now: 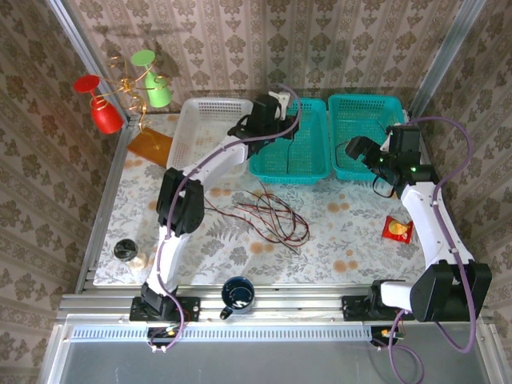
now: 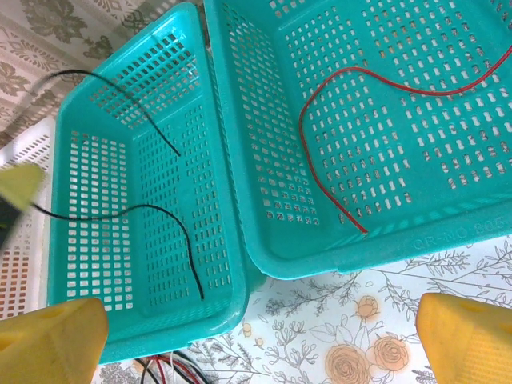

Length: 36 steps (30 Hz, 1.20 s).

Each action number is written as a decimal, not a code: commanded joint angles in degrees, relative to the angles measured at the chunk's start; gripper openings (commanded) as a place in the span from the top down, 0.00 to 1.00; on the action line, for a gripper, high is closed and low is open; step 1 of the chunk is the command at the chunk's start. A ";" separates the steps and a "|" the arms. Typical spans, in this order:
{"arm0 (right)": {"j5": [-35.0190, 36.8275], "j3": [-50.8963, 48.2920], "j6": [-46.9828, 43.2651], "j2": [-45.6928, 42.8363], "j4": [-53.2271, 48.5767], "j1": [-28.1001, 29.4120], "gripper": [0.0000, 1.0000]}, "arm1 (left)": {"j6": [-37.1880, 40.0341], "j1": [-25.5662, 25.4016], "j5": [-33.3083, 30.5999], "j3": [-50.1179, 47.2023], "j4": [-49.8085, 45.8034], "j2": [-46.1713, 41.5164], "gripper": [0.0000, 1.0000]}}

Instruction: Untangle the cables

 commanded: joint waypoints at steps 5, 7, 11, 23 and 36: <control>-2.48 -1.24 0.69 -0.68 1.47 -0.43 0.00 | 4.27 -0.21 -2.05 15.33 -20.84 11.42 1.00; -2.65 -0.87 0.55 -0.38 1.09 -0.43 0.00 | 4.13 -0.14 -0.52 21.83 -26.42 15.76 1.00; -2.28 -0.77 0.34 -0.99 0.83 -0.45 0.00 | 2.51 -0.01 0.49 24.83 -29.71 19.11 1.00; -2.97 1.37 -0.88 -1.50 -2.07 -0.42 0.00 | 4.77 -0.13 3.46 21.92 -24.18 14.74 0.46; -1.63 -6.03 -0.84 -7.58 -10.07 3.92 0.01 | 9.84 -0.92 -1.59 11.45 -19.18 -3.04 0.33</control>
